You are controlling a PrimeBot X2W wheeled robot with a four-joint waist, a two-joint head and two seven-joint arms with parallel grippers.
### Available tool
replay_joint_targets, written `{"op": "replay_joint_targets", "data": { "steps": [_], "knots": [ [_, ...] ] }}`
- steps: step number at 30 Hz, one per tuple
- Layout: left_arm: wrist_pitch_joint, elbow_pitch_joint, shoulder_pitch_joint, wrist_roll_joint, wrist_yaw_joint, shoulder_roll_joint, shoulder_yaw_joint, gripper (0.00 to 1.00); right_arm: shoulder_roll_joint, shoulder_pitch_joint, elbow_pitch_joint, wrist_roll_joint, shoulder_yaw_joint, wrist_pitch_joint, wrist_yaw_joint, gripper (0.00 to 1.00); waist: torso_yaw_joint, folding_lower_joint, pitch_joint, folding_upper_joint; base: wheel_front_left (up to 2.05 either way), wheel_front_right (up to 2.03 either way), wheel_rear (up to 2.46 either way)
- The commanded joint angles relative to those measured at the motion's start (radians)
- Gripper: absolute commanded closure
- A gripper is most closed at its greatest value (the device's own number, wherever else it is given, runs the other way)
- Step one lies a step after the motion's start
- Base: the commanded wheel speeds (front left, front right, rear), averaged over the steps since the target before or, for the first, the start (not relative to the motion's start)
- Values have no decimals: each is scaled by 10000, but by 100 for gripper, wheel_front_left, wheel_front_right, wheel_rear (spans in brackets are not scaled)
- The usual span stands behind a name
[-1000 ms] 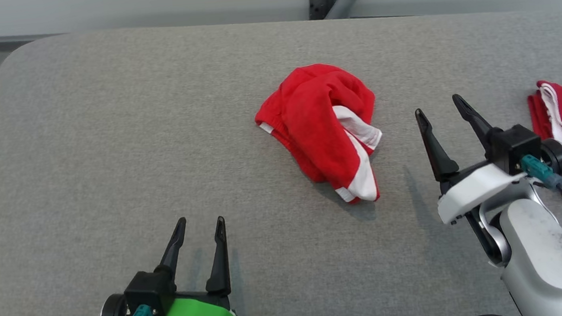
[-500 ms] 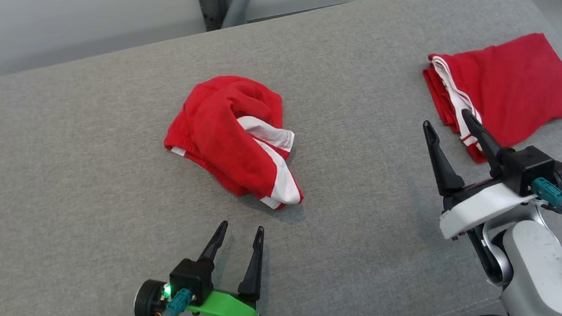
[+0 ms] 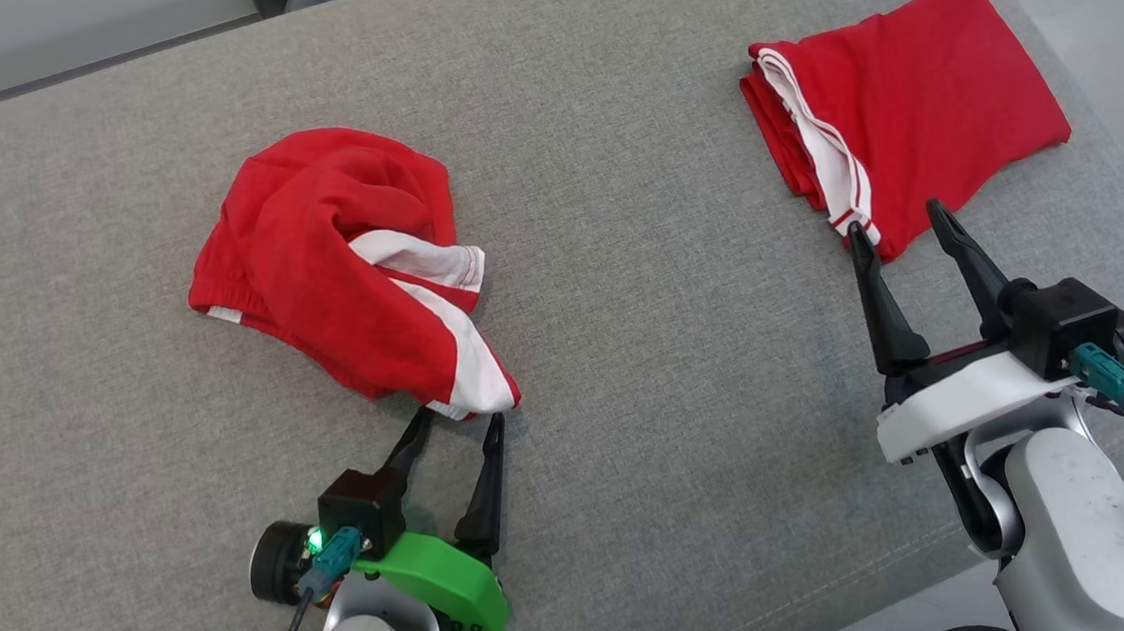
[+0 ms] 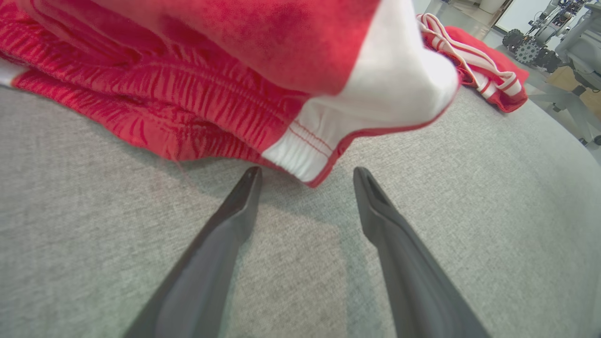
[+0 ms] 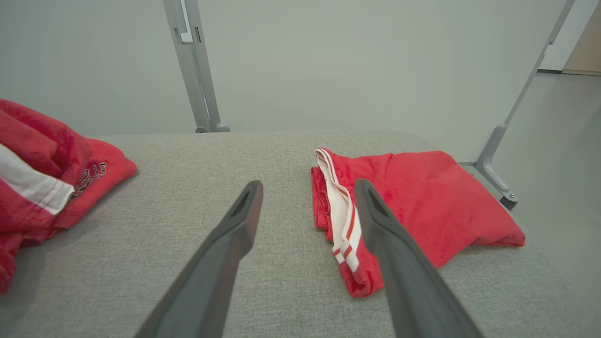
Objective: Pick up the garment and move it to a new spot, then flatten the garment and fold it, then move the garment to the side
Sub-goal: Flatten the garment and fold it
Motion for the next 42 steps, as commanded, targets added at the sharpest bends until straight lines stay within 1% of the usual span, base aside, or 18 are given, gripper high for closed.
{"op": "replay_joint_targets", "data": {
  "steps": [1, 2, 3, 4, 5, 6, 7, 11, 15, 20, 24, 27, 31, 35, 39, 40, 41, 42],
  "knots": [
    [6, 36, -102, -30, -39, 50, 13, 0, 7, -96, -36, -21, -35, -21, -22, 0, -164, 0, 167, 0, 0, 0, 0],
    [6, 12, -116, -69, -38, 49, 35, 0, 23, -104, -39, -27, -41, -21, -22, 0, -170, 0, 182, 0, 0, 0, 0],
    [6, -27, -144, -105, -2, 49, 79, 16, 68, -103, -40, -37, -60, -21, -22, 0, -167, 0, 209, 0, 0, 0, 0],
    [6, -92, -163, -154, 53, 50, 142, 25, 80, -114, -33, -34, -62, -21, -22, 0, -160, 0, 223, 0, 0, 0, 0],
    [6, -175, -192, -148, 81, 50, 202, 53, 100, -127, -31, -41, -63, -21, -22, 0, -153, 0, 238, 0, 0, 0, 0],
    [6, -232, -196, -121, 93, 47, 243, 75, 112, -124, -32, -45, -60, -22, -22, 0, -145, 0, 253, 0, 0, 0, 0],
    [6, -267, -187, -130, 100, 49, 275, 100, 114, -126, -34, -41, -61, -22, -22, 0, -134, 0, 267, 0, 0, 0, 0],
    [6, -672, -214, 7, 42, 49, 405, 100, 134, -132, -16, -41, -162, -20, -22, 0, 39, 0, 264, 0, 0, 0, 0],
    [6, -1458, -100, 229, 67, 50, 629, 100, 98, 54, 72, 56, -376, -22, -22, 0, 510, 0, 78, 0, 0, 0, 0],
    [6, -2430, 258, 721, 192, 49, 1081, 100, 103, 326, 159, 111, -632, -22, -22, 0, 1573, 0, -349, 0, 0, 0, 0],
    [6, -2649, 430, 1477, 152, 80, 1617, 100, 183, 543, 250, 149, -662, -22, -22, 0, 2568, 0, -706, 0, 0, 0, 0],
    [6, -2610, 540, 1964, 52, 461, 1967, 100, 254, 589, 305, 179, -598, -22, -22, 0, 3211, 0, -923, 0, 0, 0, 0],
    [6, -2379, 599, 2454, -54, 1288, 2309, 100, 374, 604, 415, 214, -399, -22, -22, 0, 3684, 0, -1088, 0, 0, 0, 0],
    [6, -2051, 571, 2759, -16, 1946, 2566, 100, 430, 592, 479, 208, -286, -22, -22, 0, 3760, 0, -1121, 0, 0, 0, 0],
    [6, -1554, 454, 2835, 302, 2452, 2979, 100, 437, 557, 548, 203, -99, -22, -22, 0, 3532, 0, -1074, 0, 0, 0, 0],
    [6, -1398, 404, 2788, 383, 2487, 3079, 94, 435, 552, 565, 183, -94, -22, -22, 0, 3448, 0, -1063, 0, 0, 0, 0],
    [6, -1136, 419, 2720, 464, 2465, 3180, 58, 419, 555, 600, 170, -87, -22, -22, 0, 3354, 0, -1063, 0, 0, 0, 0],
    [6, -1035, 396, 2639, 537, 2377, 3258, 0, 404, 553, 626, 172, -66, -22, -22, 0, 3254, 0, -1057, 0, 0, 0, 0]
  ]
}}
